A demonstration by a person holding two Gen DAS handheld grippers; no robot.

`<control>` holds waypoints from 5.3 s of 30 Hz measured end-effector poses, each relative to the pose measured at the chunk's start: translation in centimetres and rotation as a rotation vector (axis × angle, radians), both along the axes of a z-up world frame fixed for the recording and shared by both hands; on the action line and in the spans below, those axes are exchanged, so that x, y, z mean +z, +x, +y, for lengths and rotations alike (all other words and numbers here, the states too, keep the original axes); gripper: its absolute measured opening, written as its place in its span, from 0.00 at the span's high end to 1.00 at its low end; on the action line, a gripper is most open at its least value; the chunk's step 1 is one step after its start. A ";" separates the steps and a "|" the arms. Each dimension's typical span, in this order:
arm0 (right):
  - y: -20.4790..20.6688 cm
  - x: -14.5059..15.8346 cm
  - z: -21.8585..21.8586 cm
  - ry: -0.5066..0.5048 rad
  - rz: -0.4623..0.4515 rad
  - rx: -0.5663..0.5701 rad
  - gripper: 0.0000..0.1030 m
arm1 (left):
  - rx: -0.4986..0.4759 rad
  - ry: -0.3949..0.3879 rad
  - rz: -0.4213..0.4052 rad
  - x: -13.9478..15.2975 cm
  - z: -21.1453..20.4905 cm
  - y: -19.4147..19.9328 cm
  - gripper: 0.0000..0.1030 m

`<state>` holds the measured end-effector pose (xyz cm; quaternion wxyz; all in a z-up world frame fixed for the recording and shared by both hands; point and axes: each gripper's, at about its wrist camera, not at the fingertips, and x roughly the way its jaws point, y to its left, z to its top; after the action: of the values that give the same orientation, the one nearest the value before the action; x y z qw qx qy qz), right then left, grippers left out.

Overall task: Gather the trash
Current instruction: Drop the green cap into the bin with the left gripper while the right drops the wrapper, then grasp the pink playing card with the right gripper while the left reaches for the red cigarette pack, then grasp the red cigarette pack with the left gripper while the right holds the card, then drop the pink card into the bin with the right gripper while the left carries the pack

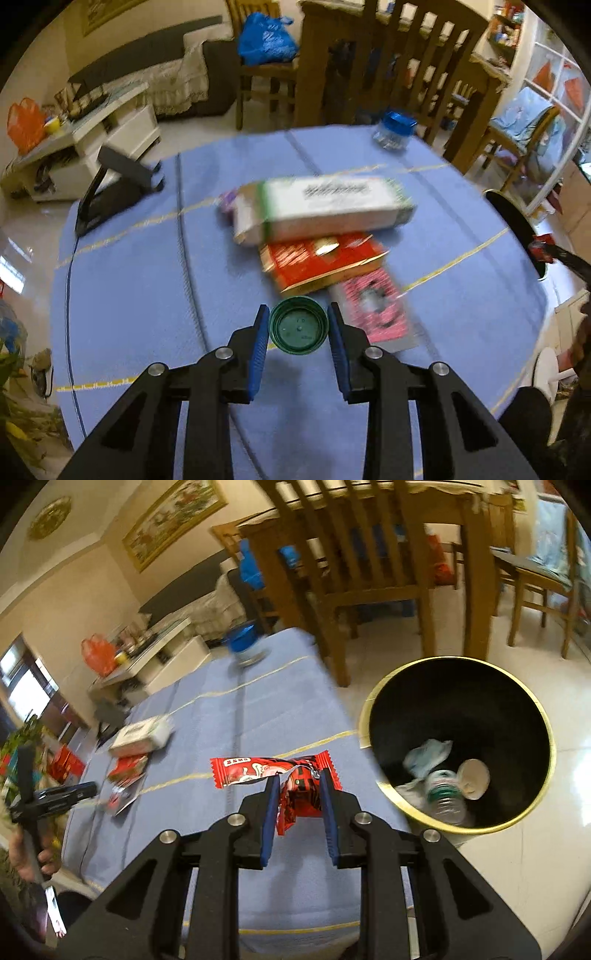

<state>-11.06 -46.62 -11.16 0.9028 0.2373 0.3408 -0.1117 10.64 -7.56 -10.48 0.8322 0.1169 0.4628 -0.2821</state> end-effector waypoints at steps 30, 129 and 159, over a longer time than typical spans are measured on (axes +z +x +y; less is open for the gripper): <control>-14.1 -8.6 -19.5 0.477 -0.184 -0.375 0.05 | -0.446 -0.111 0.068 0.2 -36.8 -7.2 0.34; 4.3 -0.9 12.6 -0.018 0.110 0.181 0.42 | -0.579 0.012 -0.019 -3.6 -4.8 5.8 0.20; 3.8 -0.2 12.3 0.017 0.059 0.183 0.42 | -0.233 0.227 0.012 -4.9 -4.3 1.3 0.41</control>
<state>-7.23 -34.32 -11.35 0.8967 0.2096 0.3886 -0.0329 11.93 -11.91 -15.40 0.7725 0.2614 0.4799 -0.3233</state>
